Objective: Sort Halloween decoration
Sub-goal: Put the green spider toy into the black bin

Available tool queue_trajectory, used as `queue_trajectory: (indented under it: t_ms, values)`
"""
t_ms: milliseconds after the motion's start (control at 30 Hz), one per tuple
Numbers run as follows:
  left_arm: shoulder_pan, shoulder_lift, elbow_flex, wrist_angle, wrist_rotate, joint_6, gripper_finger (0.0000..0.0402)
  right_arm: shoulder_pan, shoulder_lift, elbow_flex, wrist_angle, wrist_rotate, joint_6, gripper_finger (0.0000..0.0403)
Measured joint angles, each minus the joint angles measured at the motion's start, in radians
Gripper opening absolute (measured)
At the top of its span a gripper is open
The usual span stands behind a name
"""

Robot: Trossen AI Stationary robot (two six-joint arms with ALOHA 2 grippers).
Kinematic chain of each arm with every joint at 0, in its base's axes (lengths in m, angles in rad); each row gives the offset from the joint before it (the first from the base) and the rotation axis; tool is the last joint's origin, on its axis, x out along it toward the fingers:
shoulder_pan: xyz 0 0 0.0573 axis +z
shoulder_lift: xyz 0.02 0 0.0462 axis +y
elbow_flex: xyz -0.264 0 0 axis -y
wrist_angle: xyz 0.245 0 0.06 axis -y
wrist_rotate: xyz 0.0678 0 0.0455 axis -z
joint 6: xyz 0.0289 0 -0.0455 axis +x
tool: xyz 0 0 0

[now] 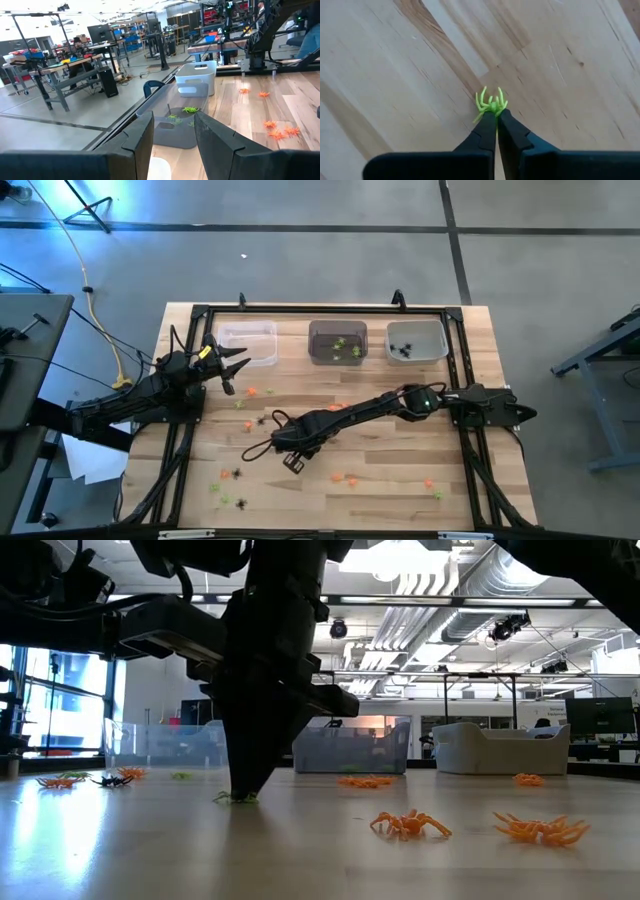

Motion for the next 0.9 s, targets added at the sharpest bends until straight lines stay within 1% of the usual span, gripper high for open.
queue_trajectory:
  t_ms: [233,900]
  values:
    - [0.000,0.000,0.000,0.000,0.000,0.000,0.0131,0.008,-0.018,-0.004,-0.002,0.001,0.008,0.0001]
    - [0.000,0.000,0.000,0.000,0.000,0.000,0.0131,0.053,-0.031,-0.002,-0.002,-0.042,0.030,0.0000]
